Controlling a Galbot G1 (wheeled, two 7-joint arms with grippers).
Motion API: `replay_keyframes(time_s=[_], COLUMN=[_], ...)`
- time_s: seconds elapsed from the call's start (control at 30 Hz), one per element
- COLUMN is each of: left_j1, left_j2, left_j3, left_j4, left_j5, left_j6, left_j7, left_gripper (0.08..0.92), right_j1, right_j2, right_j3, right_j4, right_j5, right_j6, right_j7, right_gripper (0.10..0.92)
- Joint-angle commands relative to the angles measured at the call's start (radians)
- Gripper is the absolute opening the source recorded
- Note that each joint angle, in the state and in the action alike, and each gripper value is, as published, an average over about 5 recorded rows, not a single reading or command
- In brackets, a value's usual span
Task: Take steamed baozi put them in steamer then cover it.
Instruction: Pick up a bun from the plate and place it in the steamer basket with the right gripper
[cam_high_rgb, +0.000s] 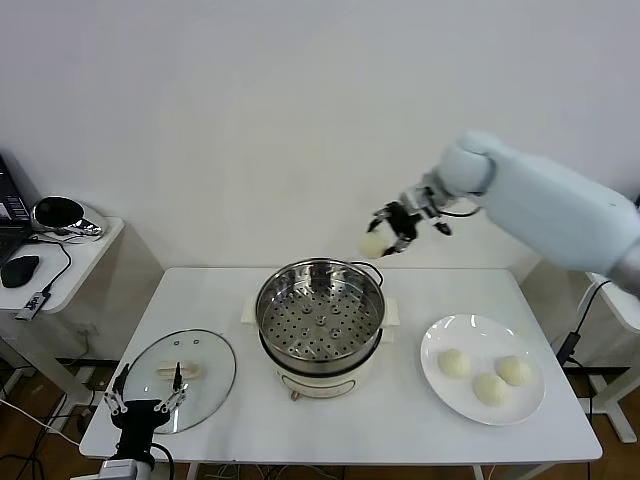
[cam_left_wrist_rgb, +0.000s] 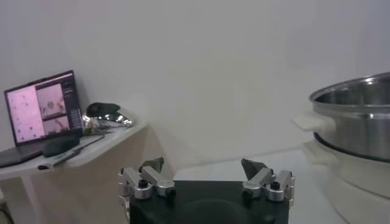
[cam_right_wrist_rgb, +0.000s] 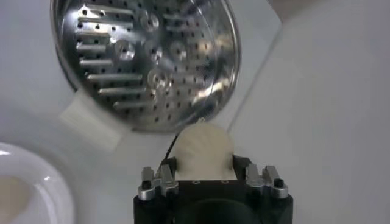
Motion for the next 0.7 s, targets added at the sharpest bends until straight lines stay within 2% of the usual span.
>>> replay_keyframes(time_s=[0.03, 0.27, 0.7], left_j1=[0.001, 0.004, 0.004], left_j2=[0.000, -0.008, -0.013], left_j3=[-0.018, -0.033, -0.037], left_j4=[-0.003, -0.005, -0.006], left_j5=[-0.002, -0.006, -0.007], left_j6=[0.001, -0.001, -0.002], left_j7=[0.000, 0.000, -0.001], left_gripper=[0.823, 0.823, 0.823], right_j1=[-0.005, -0.062, -0.122], right_j2=[0.236, 0.276, 0.280], right_j3=[-0.098, -0.093, -0.087], right_j4=[-0.125, -0.186, -0.204], right_j5=[-0.160, -0.333, -0.454], right_j6=[0.223, 0.321, 0.388], right_j7=[0.027, 0.079, 0.118], right_gripper=[0.585, 0.585, 0.594])
